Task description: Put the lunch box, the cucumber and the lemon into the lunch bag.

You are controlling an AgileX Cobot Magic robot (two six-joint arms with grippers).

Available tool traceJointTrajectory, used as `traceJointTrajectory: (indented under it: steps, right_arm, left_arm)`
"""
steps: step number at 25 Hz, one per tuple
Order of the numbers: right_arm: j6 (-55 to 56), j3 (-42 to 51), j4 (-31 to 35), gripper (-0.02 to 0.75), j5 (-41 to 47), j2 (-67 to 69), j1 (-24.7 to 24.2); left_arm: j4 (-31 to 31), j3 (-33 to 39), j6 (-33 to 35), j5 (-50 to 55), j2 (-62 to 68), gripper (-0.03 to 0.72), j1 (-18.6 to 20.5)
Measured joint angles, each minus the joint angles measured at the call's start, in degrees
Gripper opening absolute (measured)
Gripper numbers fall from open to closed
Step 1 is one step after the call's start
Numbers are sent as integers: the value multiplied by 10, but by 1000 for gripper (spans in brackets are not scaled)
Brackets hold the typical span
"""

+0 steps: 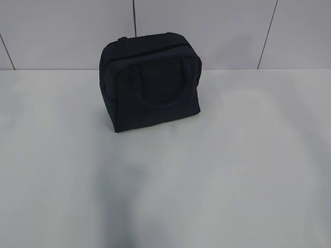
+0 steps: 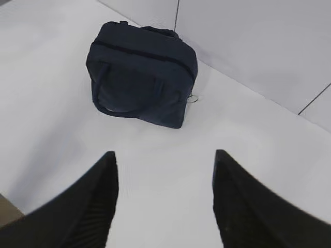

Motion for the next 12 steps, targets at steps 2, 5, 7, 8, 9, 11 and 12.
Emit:
traceJointTrajectory:
  steps: [2, 5, 7, 8, 9, 11, 12]
  right_arm:
    - [37, 19, -1, 437, 0, -23, 0]
    - [73, 50, -16, 437, 0, -52, 0]
    - [89, 76, -34, 437, 0, -72, 0]
    - [96, 87, -45, 437, 0, -80, 0]
    - [102, 100, -56, 437, 1, -91, 0]
    - [112, 125, -74, 438, 1, -113, 0]
    - [113, 136, -84, 438, 1, -125, 0]
  left_arm:
    - [4, 0, -10, 14, -4, 412, 0]
    - [7, 3, -25, 25, -12, 412, 0]
    - [7, 18, -38, 24, -24, 413, 0]
    - [7, 32, -42, 24, -31, 413, 0]
    - [7, 47, -45, 22, -39, 413, 0]
    - [7, 84, -56, 7, -61, 413, 0]
    - [4, 109, -64, -5, -75, 413, 0]
